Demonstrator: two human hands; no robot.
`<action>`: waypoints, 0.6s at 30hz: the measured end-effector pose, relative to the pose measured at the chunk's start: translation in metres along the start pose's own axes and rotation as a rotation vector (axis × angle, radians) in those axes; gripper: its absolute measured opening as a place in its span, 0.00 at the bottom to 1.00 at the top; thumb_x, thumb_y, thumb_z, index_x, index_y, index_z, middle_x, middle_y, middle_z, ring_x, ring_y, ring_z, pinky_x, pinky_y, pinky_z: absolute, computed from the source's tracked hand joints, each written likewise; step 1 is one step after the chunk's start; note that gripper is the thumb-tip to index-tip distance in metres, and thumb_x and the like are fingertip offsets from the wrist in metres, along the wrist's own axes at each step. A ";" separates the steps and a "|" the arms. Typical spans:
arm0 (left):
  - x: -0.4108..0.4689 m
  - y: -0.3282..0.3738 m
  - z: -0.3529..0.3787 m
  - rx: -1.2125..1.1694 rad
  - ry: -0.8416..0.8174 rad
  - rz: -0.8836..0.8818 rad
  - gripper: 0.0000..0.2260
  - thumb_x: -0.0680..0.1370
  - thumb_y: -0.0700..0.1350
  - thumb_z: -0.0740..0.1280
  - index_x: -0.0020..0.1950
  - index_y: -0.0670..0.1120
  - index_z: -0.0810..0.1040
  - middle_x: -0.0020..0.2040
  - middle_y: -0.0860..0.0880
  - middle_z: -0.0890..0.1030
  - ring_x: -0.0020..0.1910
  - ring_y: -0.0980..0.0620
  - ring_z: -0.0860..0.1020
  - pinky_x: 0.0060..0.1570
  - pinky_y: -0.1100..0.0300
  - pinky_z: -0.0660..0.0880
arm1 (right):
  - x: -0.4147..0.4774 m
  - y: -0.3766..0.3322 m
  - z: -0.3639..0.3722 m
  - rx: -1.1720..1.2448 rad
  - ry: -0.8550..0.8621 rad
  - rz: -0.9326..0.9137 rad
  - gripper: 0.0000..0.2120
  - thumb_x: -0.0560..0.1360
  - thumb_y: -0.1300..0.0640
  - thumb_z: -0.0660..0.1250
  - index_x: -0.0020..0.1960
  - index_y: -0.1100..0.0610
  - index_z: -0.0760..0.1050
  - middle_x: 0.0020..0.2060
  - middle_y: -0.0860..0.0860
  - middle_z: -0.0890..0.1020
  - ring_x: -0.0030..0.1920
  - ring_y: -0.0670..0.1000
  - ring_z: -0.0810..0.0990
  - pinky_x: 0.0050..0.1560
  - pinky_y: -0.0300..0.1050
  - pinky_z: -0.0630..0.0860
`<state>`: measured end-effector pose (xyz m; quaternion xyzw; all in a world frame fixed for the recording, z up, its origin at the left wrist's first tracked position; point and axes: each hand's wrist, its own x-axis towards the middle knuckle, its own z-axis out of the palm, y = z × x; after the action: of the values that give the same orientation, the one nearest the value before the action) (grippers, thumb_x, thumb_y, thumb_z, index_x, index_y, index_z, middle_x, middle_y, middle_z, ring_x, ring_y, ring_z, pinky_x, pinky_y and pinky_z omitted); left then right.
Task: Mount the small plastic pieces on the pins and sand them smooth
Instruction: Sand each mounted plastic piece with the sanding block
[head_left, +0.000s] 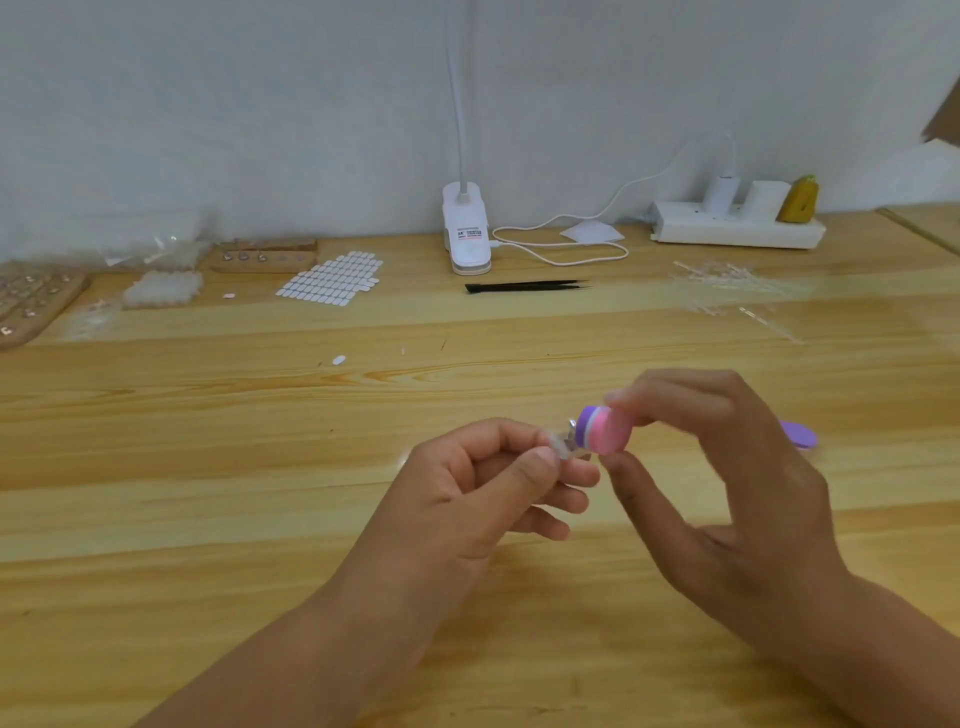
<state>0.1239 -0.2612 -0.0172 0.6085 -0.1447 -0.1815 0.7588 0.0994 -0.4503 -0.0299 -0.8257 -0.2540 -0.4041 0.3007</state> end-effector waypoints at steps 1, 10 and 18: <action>-0.001 0.001 0.000 0.004 0.006 0.003 0.10 0.74 0.46 0.71 0.48 0.40 0.83 0.44 0.41 0.86 0.42 0.49 0.84 0.40 0.61 0.79 | -0.001 -0.001 0.001 -0.013 -0.013 -0.042 0.16 0.77 0.63 0.68 0.64 0.56 0.73 0.52 0.50 0.79 0.56 0.46 0.77 0.60 0.33 0.70; -0.002 0.003 0.000 0.036 0.025 0.042 0.05 0.74 0.45 0.71 0.43 0.44 0.83 0.44 0.45 0.86 0.43 0.51 0.83 0.40 0.62 0.78 | -0.002 0.004 0.001 -0.046 -0.021 -0.109 0.15 0.78 0.68 0.68 0.62 0.54 0.78 0.50 0.56 0.79 0.50 0.52 0.80 0.52 0.43 0.76; -0.001 0.004 -0.004 0.046 0.052 0.038 0.05 0.72 0.47 0.74 0.41 0.46 0.85 0.41 0.49 0.84 0.41 0.56 0.80 0.40 0.63 0.77 | 0.000 0.009 -0.002 -0.062 -0.003 -0.089 0.15 0.77 0.68 0.69 0.61 0.55 0.79 0.50 0.56 0.79 0.50 0.52 0.81 0.53 0.42 0.76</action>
<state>0.1251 -0.2571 -0.0146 0.6273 -0.1407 -0.1479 0.7515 0.1045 -0.4583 -0.0316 -0.8232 -0.2783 -0.4233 0.2565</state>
